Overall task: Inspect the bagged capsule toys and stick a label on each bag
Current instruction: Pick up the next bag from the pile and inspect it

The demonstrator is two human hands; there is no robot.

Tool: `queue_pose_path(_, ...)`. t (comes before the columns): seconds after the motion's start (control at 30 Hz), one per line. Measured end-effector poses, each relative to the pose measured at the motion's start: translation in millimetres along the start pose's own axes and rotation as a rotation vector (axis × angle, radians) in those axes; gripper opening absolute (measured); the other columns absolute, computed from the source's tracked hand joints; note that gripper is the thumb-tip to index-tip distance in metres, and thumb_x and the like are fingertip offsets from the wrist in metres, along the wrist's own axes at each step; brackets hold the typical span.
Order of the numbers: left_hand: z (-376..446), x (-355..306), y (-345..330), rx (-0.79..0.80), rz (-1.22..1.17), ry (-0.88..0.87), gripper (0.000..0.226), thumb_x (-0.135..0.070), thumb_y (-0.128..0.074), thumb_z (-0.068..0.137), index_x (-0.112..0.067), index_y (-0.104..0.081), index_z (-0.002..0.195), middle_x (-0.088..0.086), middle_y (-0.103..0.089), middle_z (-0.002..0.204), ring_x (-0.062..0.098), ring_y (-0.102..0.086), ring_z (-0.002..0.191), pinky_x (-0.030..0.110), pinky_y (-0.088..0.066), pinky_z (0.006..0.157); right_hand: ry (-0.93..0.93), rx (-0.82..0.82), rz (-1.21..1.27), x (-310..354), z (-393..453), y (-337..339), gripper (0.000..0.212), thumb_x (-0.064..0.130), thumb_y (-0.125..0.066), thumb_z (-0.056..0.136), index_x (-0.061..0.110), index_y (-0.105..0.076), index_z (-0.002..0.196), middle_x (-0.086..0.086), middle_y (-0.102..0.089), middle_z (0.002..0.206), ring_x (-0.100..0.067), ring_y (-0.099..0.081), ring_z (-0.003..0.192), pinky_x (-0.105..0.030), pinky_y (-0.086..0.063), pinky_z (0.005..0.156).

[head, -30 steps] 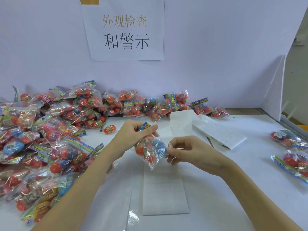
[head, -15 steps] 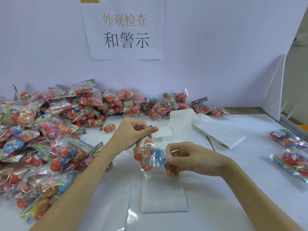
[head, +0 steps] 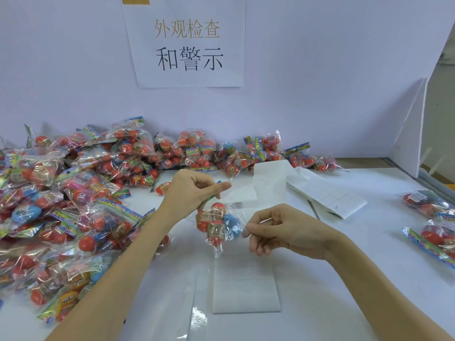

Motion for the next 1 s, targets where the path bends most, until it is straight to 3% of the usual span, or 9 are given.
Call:
queue_pose_path(0.17,-1,5,-1,0.007,0.077,-0.015,0.04,-0.047,-0.082,0.082,-0.014,-0.074,0.06,0.0,-0.054,0.039,0.011,-0.042,0.032,0.015,-0.041,0.049,-0.04,-0.032,-0.23,-1,-2,-1,0.025,0.013,-0.052,0.109,0.006,-0.07,0.094,-0.016,-0.075,0.078,-0.021,-0.066,0.064,-0.025,-0.051,0.057)
queue_pose_path(0.27,0,8,3,0.034,0.036,0.014,0.04,-0.048,-0.081,0.082,-0.014,-0.074,0.061,0.004,-0.052,0.039,0.014,-0.041,0.032,0.016,-0.04,0.049,-0.035,-0.085,-0.226,-1,-2,2,0.029,0.015,-0.046,0.111,0.004,-0.072,0.104,-0.016,-0.076,0.082,-0.023,-0.068,0.069,-0.027,-0.052,0.056)
queue_pose_path(0.4,0,5,2,0.059,-0.009,0.018,0.039,-0.046,-0.081,0.083,-0.012,-0.076,0.064,0.002,-0.051,0.04,0.012,-0.039,0.033,0.015,-0.038,0.046,0.003,-0.173,-0.131,0,1,4,0.039,0.039,-0.045,0.111,0.011,-0.071,0.118,-0.014,-0.078,0.094,-0.024,-0.071,0.077,-0.027,-0.051,0.054)
queue_pose_path(0.53,-2,-3,-1,0.077,-0.063,0.011,0.038,-0.041,-0.075,0.088,-0.009,-0.078,0.066,-0.001,-0.05,0.039,0.009,-0.037,0.033,0.014,-0.035,0.044,0.042,-0.261,-0.267,1,5,-2,0.04,0.06,-0.061,0.092,0.032,-0.076,0.116,0.005,-0.071,0.089,-0.011,-0.062,0.069,-0.021,-0.044,0.051)
queue_pose_path(0.67,-3,-12,-7,0.065,-0.088,-0.023,0.058,-0.046,-0.06,0.094,0.005,-0.076,0.071,0.006,-0.049,0.039,0.01,-0.038,0.031,0.009,-0.036,0.046,0.16,-0.256,-0.331,3,8,-8,0.016,0.045,-0.073,0.094,0.033,-0.079,0.102,0.001,-0.065,0.088,-0.006,-0.051,0.065,-0.011,-0.04,0.055)
queue_pose_path(0.73,-4,-17,-12,0.003,-0.081,-0.049,0.057,-0.049,-0.054,0.096,-0.006,-0.077,0.067,0.015,-0.052,0.044,0.012,-0.043,0.032,0.011,-0.041,0.049,0.159,-0.233,-0.278,3,9,-9,0.011,0.034,-0.074,0.096,0.023,-0.076,0.094,0.006,-0.065,0.078,-0.005,-0.051,0.062,-0.013,-0.04,0.053)
queue_pose_path(0.8,-4,-21,-16,-0.112,-0.083,-0.055,0.053,-0.053,-0.045,0.099,-0.025,-0.079,0.071,0.019,-0.064,0.059,0.014,-0.051,0.041,0.017,-0.043,0.05,0.144,-0.243,-0.195,2,8,-7,0.013,0.026,-0.073,0.098,0.014,-0.072,0.092,0.007,-0.064,0.071,-0.008,-0.052,0.058,-0.017,-0.042,0.052)
queue_pose_path(0.9,0,-21,-18,-0.215,-0.189,0.062,0.066,-0.065,-0.033,0.097,-0.016,-0.075,0.107,0.007,-0.075,0.086,0.014,-0.069,0.074,0.025,-0.055,0.072,0.186,-0.387,-0.134,4,7,1,0.013,0.019,-0.07,0.1,0.007,-0.069,0.094,-0.004,-0.066,0.076,-0.018,-0.058,0.062,-0.025,-0.049,0.058)
queue_pose_path(1.0,1,-14,-29,-0.005,-0.246,0.242,0.071,-0.069,-0.063,0.082,-0.012,-0.065,0.125,0.006,-0.074,0.106,0.025,-0.071,0.093,0.041,-0.058,0.089,0.226,-0.522,-0.016,6,7,9,0.012,0.013,-0.066,0.101,0.002,-0.065,0.1,-0.013,-0.069,0.09,-0.019,-0.066,0.068,-0.03,-0.056,0.064)
Point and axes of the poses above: each hand's wrist, its own z-axis towards the middle knuckle, its own y-axis out of the back of the hand, x = y × z, the point moved 3 cm from there along z, towards the middle knuckle
